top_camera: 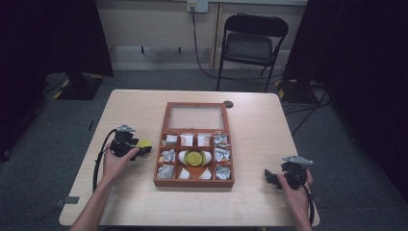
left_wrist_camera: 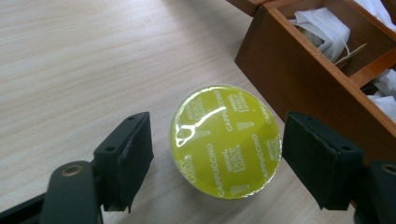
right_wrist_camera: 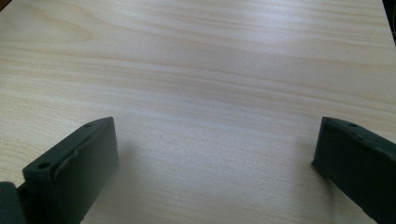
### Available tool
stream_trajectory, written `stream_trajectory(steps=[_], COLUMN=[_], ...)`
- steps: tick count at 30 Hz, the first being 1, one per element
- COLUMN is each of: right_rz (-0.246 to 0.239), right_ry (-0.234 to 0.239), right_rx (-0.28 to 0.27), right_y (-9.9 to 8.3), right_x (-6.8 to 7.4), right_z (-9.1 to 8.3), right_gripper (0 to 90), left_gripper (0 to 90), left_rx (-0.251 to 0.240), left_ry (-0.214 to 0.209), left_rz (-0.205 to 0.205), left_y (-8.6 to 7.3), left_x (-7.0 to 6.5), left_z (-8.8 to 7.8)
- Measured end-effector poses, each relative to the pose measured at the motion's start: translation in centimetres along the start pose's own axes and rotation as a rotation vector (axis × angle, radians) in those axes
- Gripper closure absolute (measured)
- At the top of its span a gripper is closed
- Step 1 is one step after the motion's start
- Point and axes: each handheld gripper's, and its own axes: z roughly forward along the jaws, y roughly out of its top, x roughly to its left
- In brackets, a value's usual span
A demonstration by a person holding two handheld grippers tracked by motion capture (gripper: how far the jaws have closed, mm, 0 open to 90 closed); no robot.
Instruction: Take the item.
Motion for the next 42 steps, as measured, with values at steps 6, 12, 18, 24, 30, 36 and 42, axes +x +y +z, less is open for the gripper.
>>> stream_trajectory(steps=[6,12,18,24,30,36,42], right_rz=[0.000,0.000,0.000,0.000,0.000,0.001,0.001], right_ry=[0.000,-0.001,-0.001,0.000,0.000,-0.001,-0.003], right_rx=[0.000,0.000,0.000,0.000,0.000,0.000,-0.001], right_y=[0.0,0.0,0.0,0.0,0.0,0.0,0.0], right_x=[0.0,0.0,0.0,0.0,0.0,0.0,0.0], right_z=[0.0,0.0,0.0,0.0,0.0,0.0,0.0], right_gripper=[0.0,0.0,0.0,0.0,0.0,0.0,0.0], left_gripper=[20.0,19.5,19.4,19.5,19.5,19.6,18.7], left_rx=[-0.032,-0.062,-0.078,-0.080,-0.072,-0.056,-0.036], left_ry=[0.005,0.013,0.039,0.077,0.116,0.134,0.160], left_rz=[-0.003,0.004,0.000,-0.004,-0.022,-0.043,-0.062], left_y=[0.1,0.3,-0.1,-1.3,-2.9,-4.7,-6.3], left_x=[0.0,-0.2,-0.1,0.5,1.1,1.6,2.4], left_z=[-0.7,-2.0,-4.1,-6.3,-8.1,-8.8,-8.7])
